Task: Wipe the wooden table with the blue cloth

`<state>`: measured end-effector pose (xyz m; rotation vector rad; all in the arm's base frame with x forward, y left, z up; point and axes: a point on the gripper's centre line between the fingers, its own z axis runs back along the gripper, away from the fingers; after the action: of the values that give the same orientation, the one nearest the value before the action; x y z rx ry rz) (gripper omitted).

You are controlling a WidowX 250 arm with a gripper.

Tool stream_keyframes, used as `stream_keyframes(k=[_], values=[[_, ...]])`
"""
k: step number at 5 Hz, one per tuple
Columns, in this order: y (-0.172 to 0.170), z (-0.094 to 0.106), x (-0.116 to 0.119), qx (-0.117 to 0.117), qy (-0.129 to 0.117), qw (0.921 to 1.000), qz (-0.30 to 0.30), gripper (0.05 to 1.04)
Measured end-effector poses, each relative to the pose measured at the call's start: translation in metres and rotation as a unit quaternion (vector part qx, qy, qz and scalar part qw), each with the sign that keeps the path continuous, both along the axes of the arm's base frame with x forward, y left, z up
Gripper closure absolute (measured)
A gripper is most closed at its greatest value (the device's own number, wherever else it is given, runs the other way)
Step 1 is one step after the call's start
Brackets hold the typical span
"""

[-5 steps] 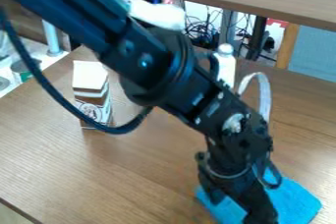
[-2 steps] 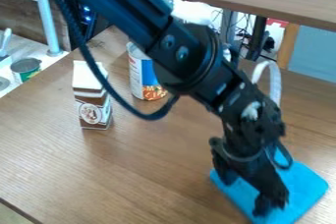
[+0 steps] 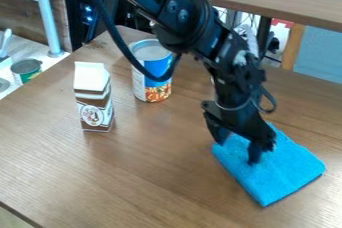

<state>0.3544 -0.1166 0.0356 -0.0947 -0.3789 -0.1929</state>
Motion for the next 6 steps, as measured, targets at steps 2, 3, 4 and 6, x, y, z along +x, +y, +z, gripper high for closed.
stream_keyframes(k=[2,3,4,6], values=[[0.014,-0.002,0.039,0.002,0.016,0.9998,0.011,0.083],[0.016,-0.007,0.028,0.007,0.022,0.9996,0.013,0.083],[0.012,-0.006,-0.006,0.032,0.029,0.9991,0.0,0.083],[-0.002,0.001,-0.093,0.094,0.016,0.9939,-0.054,0.083]])
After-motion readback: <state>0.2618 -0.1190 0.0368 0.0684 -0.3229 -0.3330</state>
